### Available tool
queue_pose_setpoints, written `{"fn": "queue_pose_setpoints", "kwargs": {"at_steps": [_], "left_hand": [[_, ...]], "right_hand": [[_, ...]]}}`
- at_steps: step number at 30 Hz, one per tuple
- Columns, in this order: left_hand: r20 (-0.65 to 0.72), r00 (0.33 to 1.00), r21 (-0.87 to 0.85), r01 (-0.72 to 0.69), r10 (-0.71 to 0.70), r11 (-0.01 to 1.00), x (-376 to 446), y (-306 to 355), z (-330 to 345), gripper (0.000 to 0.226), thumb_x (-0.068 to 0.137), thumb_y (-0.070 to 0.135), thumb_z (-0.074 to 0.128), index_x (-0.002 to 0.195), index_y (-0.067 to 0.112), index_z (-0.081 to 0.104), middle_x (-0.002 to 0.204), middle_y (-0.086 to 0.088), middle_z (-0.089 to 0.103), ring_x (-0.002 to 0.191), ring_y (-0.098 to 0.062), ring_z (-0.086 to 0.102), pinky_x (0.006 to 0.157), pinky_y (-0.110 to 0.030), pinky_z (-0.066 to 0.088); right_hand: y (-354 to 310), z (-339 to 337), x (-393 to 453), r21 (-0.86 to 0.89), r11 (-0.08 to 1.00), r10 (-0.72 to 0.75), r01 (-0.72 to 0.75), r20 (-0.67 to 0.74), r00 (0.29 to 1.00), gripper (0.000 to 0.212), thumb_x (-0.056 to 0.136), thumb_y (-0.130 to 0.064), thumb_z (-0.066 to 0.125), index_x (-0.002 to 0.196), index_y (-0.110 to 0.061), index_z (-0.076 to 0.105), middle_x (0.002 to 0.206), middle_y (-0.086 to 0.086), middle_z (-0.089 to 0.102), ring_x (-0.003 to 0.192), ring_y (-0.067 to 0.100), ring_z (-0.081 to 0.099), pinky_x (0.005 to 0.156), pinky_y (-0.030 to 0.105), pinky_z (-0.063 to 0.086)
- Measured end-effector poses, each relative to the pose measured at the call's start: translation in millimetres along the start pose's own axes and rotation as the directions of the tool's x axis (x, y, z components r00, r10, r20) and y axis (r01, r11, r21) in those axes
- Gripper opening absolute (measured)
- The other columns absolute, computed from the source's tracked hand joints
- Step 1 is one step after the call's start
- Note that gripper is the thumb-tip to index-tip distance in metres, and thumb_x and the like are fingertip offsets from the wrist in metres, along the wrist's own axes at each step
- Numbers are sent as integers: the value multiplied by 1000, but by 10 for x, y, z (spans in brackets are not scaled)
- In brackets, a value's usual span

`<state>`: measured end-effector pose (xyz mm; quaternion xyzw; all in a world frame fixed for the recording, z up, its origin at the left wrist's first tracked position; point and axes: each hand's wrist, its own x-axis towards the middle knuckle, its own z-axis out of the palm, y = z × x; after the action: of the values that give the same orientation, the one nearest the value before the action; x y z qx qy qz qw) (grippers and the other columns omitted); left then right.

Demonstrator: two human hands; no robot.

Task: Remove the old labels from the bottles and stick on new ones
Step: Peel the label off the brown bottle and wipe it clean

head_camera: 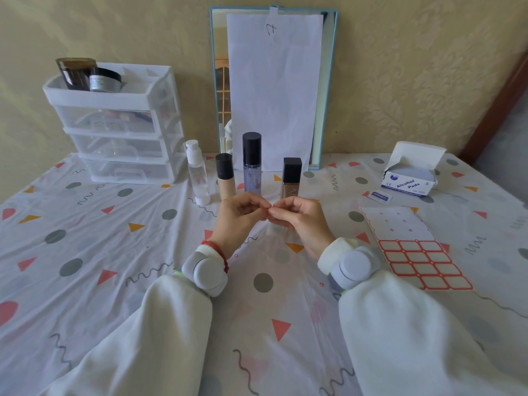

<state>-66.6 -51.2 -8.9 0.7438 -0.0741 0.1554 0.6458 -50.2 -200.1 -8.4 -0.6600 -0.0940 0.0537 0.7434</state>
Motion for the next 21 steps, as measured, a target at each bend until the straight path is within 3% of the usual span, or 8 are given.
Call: {"fn": "queue_pose_setpoints", "kwargs": {"at_steps": [4, 10, 14, 18, 21], "left_hand": [[5, 1000, -20, 7, -7, 1000, -13, 1, 3, 17, 80, -13, 65, 91, -2, 72, 81, -11, 71, 74, -13, 69, 75, -23, 56], [44, 997, -53, 71, -68, 996, -7, 16, -4, 25, 83, -11, 62, 95, 7, 73, 82, -3, 74, 75, -13, 70, 75, -22, 56], [15, 997, -49, 76, -75, 996, -12, 13, 2, 21, 82, -11, 65, 100, -1, 70, 81, -8, 72, 74, -14, 71, 70, -20, 56], [36, 997, -41, 72, -70, 997, -5, -1, -8, 20, 83, -11, 63, 101, -3, 67, 81, -12, 71, 74, -16, 71, 71, -21, 56], [30, 998, -3, 47, -46, 999, -5, -4, 4, 21, 85, -11, 60, 104, -4, 64, 82, -13, 68, 76, -17, 69, 73, -24, 57]], "right_hand": [[-3, -3, -4, -15, 1000, 4, -5, -12, 1000, 11, 78, 5, 72, 84, -4, 68, 82, 11, 72, 81, 21, 71, 81, 27, 57], [-8, -2, 6, -20, 1000, -9, 8, -34, 999, 12, 78, 7, 71, 86, 1, 65, 82, 14, 71, 77, 19, 70, 75, 24, 58], [7, -3, 7, -56, 998, -22, 20, -41, 999, 15, 78, 3, 74, 89, 7, 64, 81, 16, 70, 76, 21, 70, 74, 27, 59], [9, -2, 13, -120, 992, -31, 26, -42, 999, 10, 80, -1, 73, 84, 0, 63, 77, 12, 70, 73, 16, 69, 69, 22, 57], [-1, 18, 21, -127, 991, -37, 34, -29, 999, 11, 81, -1, 71, 81, -6, 61, 82, 19, 71, 78, 24, 71, 69, 23, 56]]}}
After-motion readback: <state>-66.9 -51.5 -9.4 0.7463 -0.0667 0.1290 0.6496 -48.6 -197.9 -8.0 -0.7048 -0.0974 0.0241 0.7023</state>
